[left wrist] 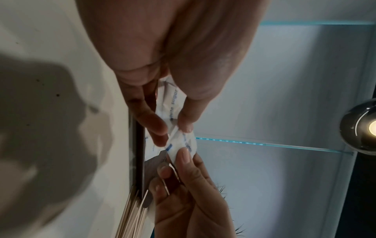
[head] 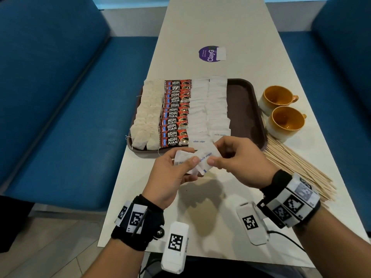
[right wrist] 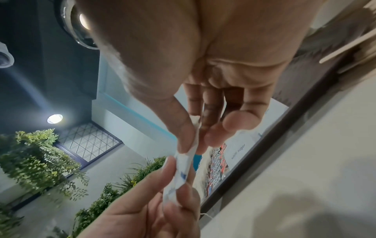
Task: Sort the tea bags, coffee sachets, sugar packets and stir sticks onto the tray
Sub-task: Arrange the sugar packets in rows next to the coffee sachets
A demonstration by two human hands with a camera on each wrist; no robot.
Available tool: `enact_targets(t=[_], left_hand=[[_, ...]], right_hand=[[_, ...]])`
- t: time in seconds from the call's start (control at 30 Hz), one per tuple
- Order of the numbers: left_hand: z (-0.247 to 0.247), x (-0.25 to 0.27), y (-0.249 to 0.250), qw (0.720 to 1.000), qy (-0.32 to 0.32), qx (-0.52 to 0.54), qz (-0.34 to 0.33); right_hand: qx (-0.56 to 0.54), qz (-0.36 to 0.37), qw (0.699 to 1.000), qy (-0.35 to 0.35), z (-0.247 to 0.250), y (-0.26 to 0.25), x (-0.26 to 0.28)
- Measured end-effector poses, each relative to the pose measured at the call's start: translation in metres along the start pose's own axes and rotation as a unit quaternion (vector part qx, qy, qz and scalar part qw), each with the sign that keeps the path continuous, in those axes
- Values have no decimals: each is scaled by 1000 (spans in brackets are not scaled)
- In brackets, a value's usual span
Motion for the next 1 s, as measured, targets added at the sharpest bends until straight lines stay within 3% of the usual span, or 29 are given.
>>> enact_targets(t=[0.23, 0.53, 0.73, 1.0], left_hand=[[2, 2, -4, 1000, 25, 7, 10], [8, -2, -5, 998, 14, 56, 29], [9, -2, -10, 997, 6, 62, 49], [14, -5, -12, 997, 8, 65, 50]], right_hand=[[-7, 2, 1000, -23, -1, 1, 5], [-18, -55, 991, 119, 46, 18, -43], [102, -86, 984, 119, 39, 20, -65], [199, -60, 964, 167, 39, 9, -72]])
Point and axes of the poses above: each hand's wrist, its own x-axis away from the middle knuckle, its own z-axis out of the back of the hand, y = z × x, the point moved 4 cm from there along -x, towards the middle knuckle, and after that the axes turned 11 degrees about -z, right-handed, at the moved point
